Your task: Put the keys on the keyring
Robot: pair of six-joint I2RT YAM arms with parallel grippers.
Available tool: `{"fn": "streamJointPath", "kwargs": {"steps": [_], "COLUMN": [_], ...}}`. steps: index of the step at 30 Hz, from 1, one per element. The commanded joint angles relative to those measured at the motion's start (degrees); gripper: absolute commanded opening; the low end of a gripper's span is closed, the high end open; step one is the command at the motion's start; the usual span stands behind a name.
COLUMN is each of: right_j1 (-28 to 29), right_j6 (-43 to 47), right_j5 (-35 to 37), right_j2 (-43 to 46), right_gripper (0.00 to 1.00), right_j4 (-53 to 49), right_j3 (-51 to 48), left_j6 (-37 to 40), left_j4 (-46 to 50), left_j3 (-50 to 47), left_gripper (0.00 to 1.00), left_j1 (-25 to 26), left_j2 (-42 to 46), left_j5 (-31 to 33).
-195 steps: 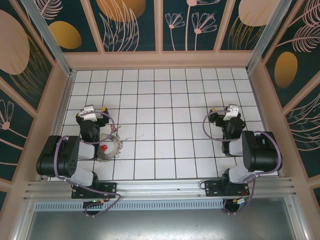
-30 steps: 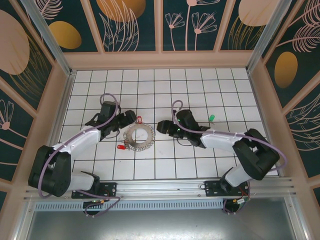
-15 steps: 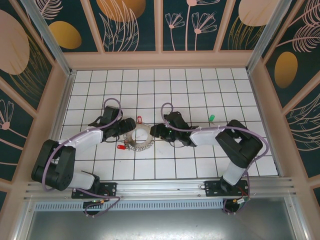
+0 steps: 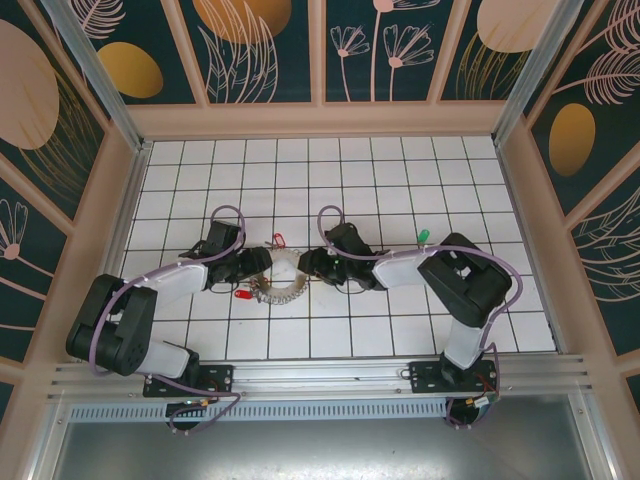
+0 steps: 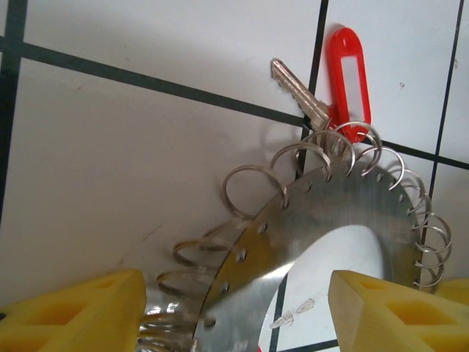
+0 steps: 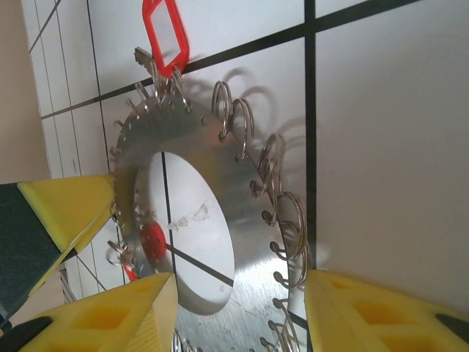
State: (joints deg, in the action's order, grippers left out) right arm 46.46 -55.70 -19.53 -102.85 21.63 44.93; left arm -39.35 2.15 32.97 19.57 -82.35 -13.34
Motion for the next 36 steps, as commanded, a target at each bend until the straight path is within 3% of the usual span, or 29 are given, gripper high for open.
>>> {"fn": "streamJointPath", "kwargs": {"steps": [1,16,26,36], "right_j1": [0.39,0.39,2.54,2.68], "right_j6": [-1.23,-2.1,-0.96,-1.16], "right_j5": [-1.72,0.3,10.81,1.42], "right_j2": [-1.81,-0.31,2.34,-2.82], "right_gripper": [0.49,0.45,0.48,0.43], "right_j4": [2.52,3.4,-12.27,-5.84], "right_j3": [1.72,-1.44,2.6,5.36], "left_j6": [-0.04,-0.72,-0.79,-0.73], "left_j4": [-2.03,-3.12,-2.72,-3.55], "left_j3": [-0.98,-2.21,-2.51,-2.23], "left_gripper": [0.65,0.59,0.57,0.53], "left_j1": [-0.15,-0.15,-0.14,-0.15], "left_j2": [-1.34,-0.97,-0.98,-1.46], "left_j5": [-2.98,-2.65,-1.85,-3.91]}}
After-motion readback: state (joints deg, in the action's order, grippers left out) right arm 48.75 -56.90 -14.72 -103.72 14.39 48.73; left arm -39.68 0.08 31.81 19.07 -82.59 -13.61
